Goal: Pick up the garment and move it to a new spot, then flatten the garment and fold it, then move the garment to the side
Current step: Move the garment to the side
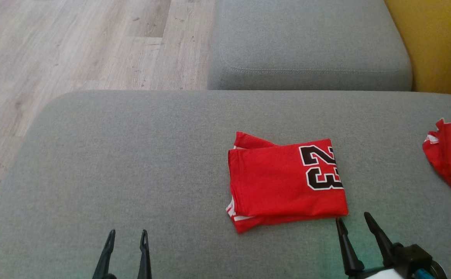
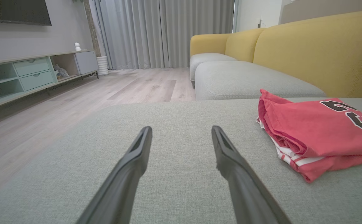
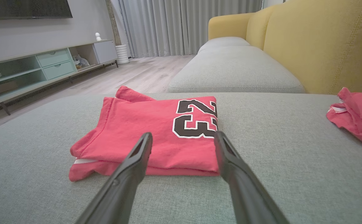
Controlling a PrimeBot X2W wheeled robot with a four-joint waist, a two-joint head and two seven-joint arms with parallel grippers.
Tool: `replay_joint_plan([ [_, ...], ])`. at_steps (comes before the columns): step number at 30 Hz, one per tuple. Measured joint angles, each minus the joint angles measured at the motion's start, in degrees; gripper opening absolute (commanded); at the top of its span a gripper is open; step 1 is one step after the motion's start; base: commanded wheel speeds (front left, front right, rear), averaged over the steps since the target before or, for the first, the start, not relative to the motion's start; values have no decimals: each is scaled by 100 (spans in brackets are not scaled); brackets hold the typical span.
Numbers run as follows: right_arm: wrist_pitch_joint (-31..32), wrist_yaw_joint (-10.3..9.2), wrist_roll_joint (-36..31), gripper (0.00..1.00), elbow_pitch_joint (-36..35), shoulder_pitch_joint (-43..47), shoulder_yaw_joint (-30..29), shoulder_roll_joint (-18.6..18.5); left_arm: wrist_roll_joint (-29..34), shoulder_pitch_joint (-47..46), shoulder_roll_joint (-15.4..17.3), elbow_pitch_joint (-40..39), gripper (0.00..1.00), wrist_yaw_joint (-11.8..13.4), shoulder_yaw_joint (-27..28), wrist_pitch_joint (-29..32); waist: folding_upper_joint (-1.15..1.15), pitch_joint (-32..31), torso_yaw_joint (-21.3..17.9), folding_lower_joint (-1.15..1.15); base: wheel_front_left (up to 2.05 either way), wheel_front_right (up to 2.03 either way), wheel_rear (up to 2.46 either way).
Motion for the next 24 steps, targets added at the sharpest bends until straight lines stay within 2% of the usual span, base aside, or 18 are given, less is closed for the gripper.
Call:
replay_joint_plan([
  [10, 1, 0, -42, 100, 166, -4, -14, 9, -11, 0, -10, -1, 100, -100, -7, 0, 0, 69, 59, 0, 0, 0, 0],
  [15, 1, 0, 71, 100, 426, -213, -109, -21, -213, -2, -16, -53, 100, -120, -4, 0, 0, 224, 97, 0, 0, 0, 0],
  [18, 0, 0, 209, 100, 775, -619, -76, -123, -372, -14, -21, -137, 100, -144, -53, 0, 0, 341, 118, 0, 0, 0, 0],
  [24, 179, 0, 675, 100, 2045, -1745, -15, -438, -363, -149, -26, -526, 100, -197, -297, 0, 0, 619, 193, 1, 0, 0, 0],
])
